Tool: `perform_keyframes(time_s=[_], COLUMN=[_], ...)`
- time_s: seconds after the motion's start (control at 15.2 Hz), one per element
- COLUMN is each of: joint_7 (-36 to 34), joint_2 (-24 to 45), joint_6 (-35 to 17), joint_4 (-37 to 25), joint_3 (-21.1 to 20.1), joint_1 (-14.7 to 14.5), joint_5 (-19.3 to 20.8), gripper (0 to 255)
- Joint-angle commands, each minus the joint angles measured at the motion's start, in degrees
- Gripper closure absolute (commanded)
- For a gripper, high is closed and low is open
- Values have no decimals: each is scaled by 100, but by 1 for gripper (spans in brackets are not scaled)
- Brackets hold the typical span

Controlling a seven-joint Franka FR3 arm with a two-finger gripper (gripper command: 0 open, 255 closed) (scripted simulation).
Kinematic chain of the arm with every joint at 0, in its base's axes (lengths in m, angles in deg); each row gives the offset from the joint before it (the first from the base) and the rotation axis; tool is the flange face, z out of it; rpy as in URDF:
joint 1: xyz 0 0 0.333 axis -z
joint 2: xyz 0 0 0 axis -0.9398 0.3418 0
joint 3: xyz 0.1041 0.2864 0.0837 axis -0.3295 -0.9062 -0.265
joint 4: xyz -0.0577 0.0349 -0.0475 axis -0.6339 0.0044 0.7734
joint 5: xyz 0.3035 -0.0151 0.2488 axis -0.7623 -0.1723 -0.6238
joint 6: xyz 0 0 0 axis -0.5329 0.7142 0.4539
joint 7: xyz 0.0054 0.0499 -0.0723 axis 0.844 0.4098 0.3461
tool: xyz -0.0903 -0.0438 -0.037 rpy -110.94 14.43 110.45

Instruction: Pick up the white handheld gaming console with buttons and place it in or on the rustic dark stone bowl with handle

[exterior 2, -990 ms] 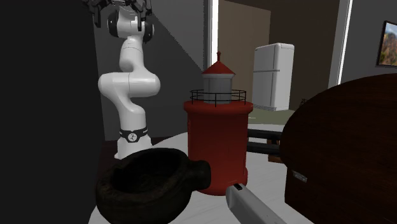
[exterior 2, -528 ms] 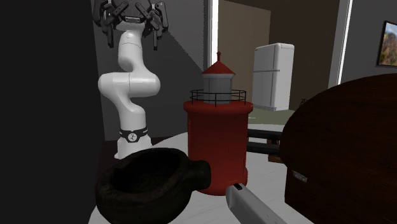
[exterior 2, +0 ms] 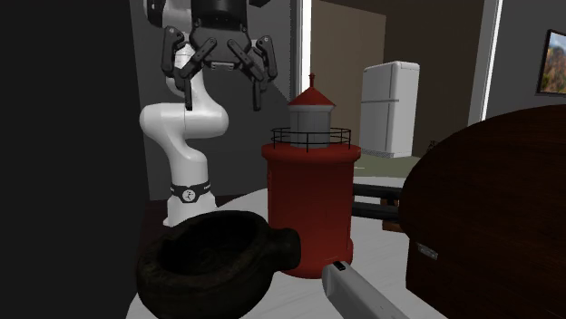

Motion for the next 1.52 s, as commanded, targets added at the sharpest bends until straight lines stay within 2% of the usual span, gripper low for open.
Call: perform_keyframes(time_s=[0.0,0.73,1.19,1.45], joint_7=[-95,-635,-930,-966], joint_2=[463,2780,4321,4591], joint_6=[-259,-1173,-1356,-1527], joint_4=[-185,-1414,-2649,-2740], joint_3=[-104,-475,-444,-386], joint_1=[-18,-201,-559,-638], joint_5=[28,492,874,932], gripper=[0,0,0,0])
